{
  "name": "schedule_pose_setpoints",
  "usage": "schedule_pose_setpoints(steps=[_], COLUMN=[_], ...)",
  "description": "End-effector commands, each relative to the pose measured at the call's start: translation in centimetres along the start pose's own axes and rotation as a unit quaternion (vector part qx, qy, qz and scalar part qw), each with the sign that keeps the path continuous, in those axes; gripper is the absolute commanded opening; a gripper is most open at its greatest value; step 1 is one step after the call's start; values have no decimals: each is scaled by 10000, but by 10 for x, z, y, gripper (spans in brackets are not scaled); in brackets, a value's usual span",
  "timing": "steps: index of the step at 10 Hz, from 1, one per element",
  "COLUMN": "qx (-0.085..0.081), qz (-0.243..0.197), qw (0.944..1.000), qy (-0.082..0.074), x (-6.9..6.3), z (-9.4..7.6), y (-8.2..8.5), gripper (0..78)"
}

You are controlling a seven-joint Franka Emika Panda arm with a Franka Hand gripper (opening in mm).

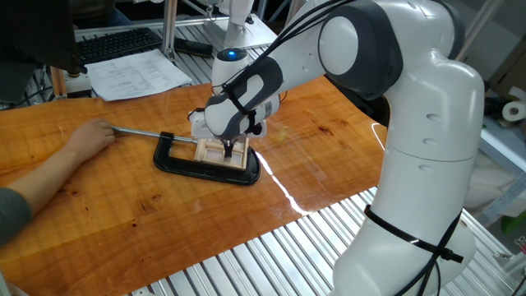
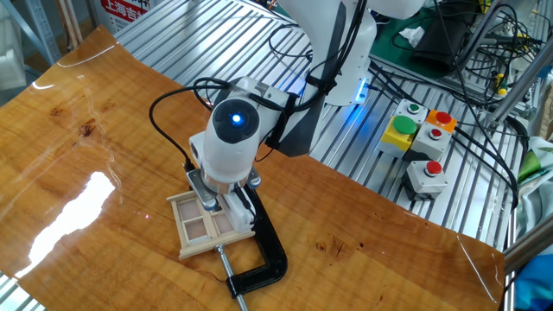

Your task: Open a sliding window

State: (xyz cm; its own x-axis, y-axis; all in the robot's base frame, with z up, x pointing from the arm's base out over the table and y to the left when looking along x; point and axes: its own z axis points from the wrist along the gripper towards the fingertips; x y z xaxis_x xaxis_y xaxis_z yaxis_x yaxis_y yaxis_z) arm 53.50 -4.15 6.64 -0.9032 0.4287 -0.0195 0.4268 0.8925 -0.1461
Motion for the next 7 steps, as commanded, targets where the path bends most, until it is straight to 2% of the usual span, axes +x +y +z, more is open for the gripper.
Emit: schedule_pose_setpoints(steps=[1, 7], qx=[0, 5], qz=[27, 114], qw=[10000, 9999], qy=[-2, 1], x=[-1, 1], z=[-1, -5], y=[2, 9], gripper=[0, 0])
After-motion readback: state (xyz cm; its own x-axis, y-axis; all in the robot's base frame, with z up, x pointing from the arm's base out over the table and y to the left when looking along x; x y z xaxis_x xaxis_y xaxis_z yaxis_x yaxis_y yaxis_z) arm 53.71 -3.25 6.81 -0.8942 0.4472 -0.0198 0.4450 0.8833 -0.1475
